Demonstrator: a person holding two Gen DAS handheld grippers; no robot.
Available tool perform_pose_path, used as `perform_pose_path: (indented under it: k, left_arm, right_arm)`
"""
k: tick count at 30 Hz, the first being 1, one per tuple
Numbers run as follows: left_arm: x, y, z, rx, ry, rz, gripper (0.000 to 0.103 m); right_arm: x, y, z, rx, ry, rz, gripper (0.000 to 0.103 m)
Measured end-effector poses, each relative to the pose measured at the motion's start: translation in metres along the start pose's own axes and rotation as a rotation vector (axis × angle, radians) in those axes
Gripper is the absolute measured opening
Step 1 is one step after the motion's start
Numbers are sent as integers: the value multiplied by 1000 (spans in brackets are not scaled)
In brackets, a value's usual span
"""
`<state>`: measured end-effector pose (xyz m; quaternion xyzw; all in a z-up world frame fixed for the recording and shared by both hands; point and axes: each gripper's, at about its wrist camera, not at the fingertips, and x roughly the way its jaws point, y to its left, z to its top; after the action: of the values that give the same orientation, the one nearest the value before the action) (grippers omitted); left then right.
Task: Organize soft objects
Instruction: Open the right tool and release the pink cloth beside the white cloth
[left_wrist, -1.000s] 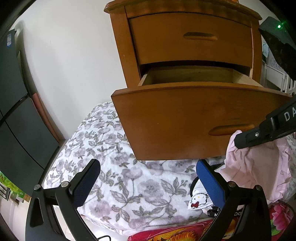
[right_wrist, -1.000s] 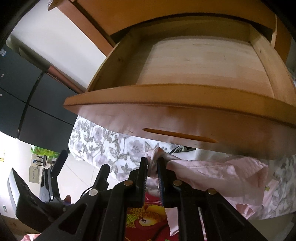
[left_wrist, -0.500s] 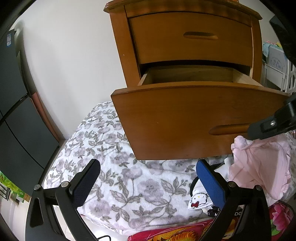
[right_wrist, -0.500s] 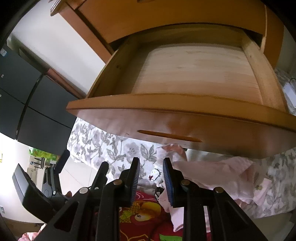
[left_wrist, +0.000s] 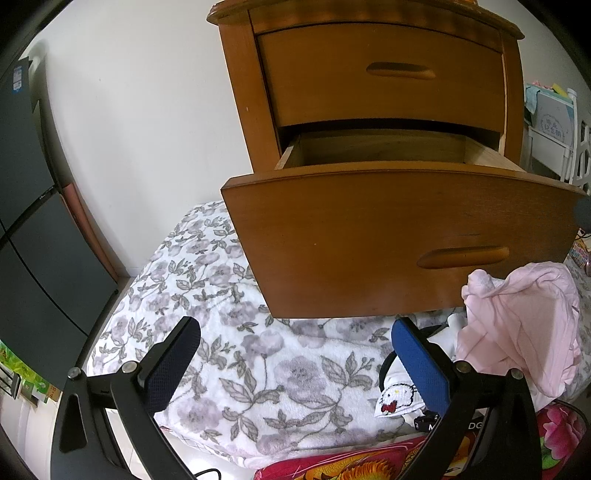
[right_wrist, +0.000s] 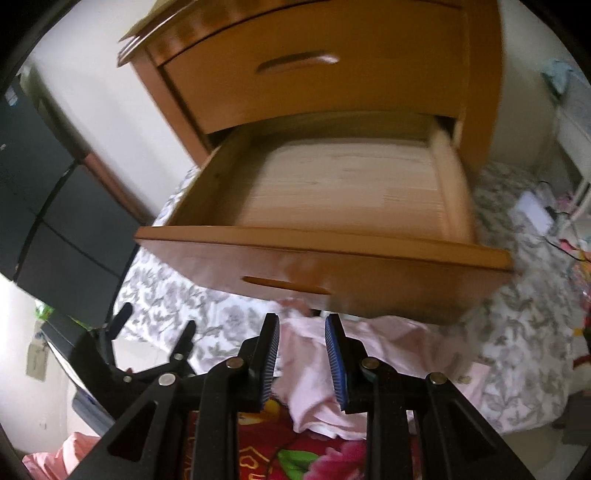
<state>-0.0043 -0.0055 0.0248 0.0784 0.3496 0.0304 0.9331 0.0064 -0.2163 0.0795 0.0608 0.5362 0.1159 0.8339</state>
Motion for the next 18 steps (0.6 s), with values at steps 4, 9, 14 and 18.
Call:
perform_pose_path:
  k: [4, 9, 14, 18]
  left_arm:
    - [0, 0, 0, 0, 0, 0, 103]
    - [0, 0, 0, -1, 0, 0, 103]
    - [-1, 0, -1, -3, 0, 2, 103]
    - [0, -1, -1, 3, 6, 9, 103]
  right_arm:
    - [-9, -14, -13, 37, -25, -39, 29]
    - [-20, -29, -31, 62, -53, -123, 29]
    - [-30, -43, -49, 45, -63, -232, 29]
    - [-46, -61, -60, 52, -75, -323, 29]
